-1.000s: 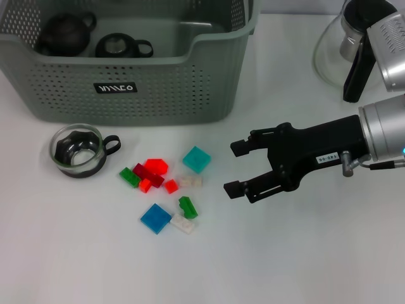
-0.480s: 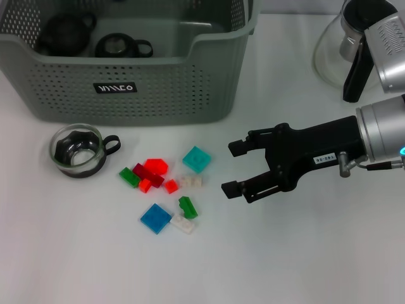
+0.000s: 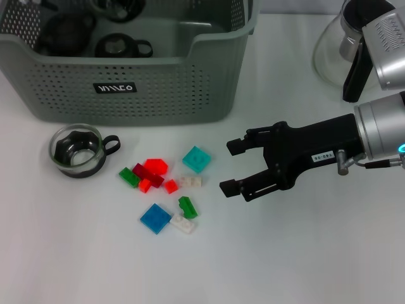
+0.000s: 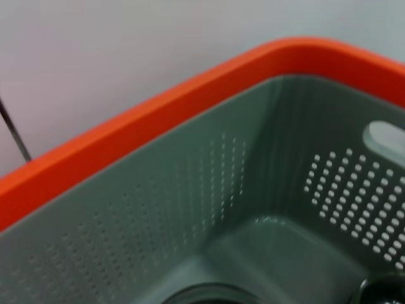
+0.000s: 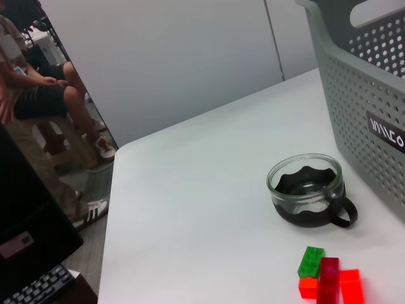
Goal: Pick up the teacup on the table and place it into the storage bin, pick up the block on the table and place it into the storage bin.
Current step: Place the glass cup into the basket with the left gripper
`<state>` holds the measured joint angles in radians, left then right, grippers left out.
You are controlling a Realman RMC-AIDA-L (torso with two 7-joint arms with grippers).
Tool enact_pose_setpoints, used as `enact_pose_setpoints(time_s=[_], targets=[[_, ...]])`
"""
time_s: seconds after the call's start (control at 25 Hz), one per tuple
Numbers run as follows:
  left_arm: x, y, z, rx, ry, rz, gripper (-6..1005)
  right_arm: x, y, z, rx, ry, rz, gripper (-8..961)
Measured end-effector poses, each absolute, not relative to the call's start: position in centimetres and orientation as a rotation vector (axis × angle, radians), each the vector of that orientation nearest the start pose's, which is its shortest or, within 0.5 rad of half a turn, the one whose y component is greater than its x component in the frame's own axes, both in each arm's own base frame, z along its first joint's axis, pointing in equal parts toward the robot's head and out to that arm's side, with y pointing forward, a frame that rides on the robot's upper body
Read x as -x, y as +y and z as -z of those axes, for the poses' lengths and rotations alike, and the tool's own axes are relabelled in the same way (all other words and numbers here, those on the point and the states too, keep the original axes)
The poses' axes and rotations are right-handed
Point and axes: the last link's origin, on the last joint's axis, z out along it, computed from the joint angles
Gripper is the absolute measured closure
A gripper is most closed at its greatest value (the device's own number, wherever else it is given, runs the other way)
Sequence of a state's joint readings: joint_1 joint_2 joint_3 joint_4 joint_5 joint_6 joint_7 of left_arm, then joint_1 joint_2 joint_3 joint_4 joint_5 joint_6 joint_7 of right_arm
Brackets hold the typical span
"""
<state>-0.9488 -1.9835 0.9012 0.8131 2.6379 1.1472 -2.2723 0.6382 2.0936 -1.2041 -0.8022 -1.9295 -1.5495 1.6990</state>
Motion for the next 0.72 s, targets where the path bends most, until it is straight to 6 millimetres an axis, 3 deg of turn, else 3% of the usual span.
enact_pose_setpoints(time_s=[0.44,0.64,0.72], targets=[[18.4,47.3,-5.0,2.363,-0.836,-0.166,836,-17.8,33.1,5.2,3.161,0.534,-0.424,9],[18.3,47.4,-5.4,2.346,-0.847,-0.149,614,-17.9,33.0,5.1,3.159,0.535,-0.423,8],[18.1,47.4,-6.2,2.332,-0.849,-0.136,475,-18.0,33.0,5.1,3.158,0.536,-0.423,8]])
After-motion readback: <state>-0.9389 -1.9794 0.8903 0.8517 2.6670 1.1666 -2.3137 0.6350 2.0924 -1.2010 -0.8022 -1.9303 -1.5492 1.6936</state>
